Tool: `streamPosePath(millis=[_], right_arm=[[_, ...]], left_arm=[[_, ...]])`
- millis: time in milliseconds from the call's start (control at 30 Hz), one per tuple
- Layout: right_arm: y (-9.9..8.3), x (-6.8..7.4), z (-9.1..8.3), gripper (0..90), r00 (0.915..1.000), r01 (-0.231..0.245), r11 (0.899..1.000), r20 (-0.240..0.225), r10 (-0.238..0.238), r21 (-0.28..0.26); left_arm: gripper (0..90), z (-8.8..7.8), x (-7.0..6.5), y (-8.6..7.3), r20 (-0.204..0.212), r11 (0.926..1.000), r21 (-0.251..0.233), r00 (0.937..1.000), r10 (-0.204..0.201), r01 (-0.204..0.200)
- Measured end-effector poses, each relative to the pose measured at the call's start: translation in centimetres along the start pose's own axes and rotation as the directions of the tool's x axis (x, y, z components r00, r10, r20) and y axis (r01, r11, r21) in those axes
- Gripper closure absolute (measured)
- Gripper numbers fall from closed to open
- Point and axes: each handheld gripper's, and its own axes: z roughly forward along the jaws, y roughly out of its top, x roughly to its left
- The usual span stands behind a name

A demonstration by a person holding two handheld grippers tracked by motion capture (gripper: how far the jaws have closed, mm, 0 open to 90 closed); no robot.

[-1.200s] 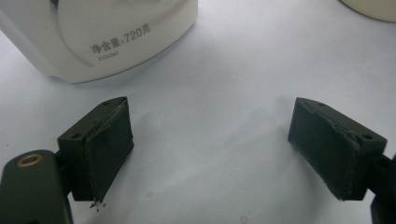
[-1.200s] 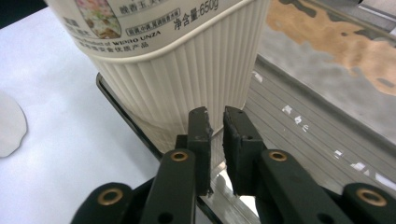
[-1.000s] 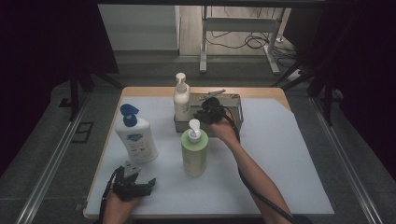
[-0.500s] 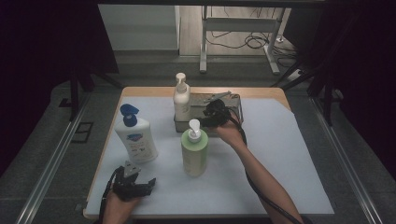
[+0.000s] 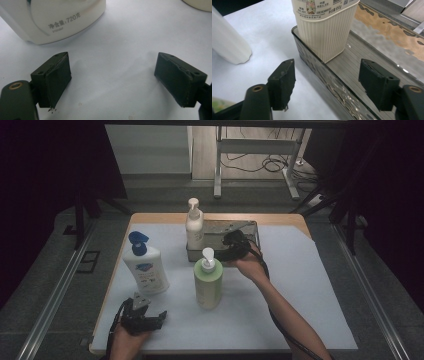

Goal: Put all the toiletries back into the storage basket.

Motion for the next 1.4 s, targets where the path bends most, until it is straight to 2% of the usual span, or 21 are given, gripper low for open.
streamPosePath(millis=[133, 467, 667, 833, 1033, 1200, 1400], right_arm=[[-0.4, 0.2, -0.8, 26.7, 0.9998, 0.019, 1.000, 0.004, -0.019, 0.002], [-1.4, 0.3, -2.4, 22.0, 0.9995, 0.031, 1.000, 0.009, -0.031, 0.000], [-2.1, 0.3, -3.6, 15.3, 0.9993, 0.035, 0.999, 0.009, -0.035, 0.018], [-2.6, 0.3, -4.6, 13.8, 0.9978, 0.057, 0.998, 0.033, -0.058, 0.025], [-3.2, 0.3, -5.8, 9.7, 0.9975, 0.058, 0.998, 0.040, -0.059, 0.018], [-3.8, 0.4, -6.6, 6.9, 0.9976, 0.058, 0.998, 0.037, -0.058, 0.006], [-5.0, 0.6, -7.6, 4.0, 0.9982, 0.059, 0.998, 0.009, -0.060, 0.030]], left_arm=[[13.3, 0.0, 0.0, 0.0, 0.001, 1.0000, 0.000, 1.0000, -0.001, 0.001], [13.3, 0.0, 0.0, 0.0, 0.001, 1.0000, -0.001, 1.0000, -0.001, 0.001], [13.3, 0.0, 0.0, 0.0, 0.000, 1.0000, 0.000, 1.0000, -0.001, 0.001], [13.3, 0.0, 0.0, 0.0, 0.000, 1.0000, 0.001, 1.0000, 0.000, 0.000], [13.3, 0.0, 0.0, 0.0, 0.000, 1.0000, 0.001, 1.0000, 0.000, 0.000], [13.3, 0.0, 0.0, 0.0, 0.000, 1.0000, 0.001, 1.0000, 0.000, 0.000], [13.3, 0.0, 0.0, 0.0, 0.000, 1.0000, 0.001, 1.0000, 0.000, 0.000]])
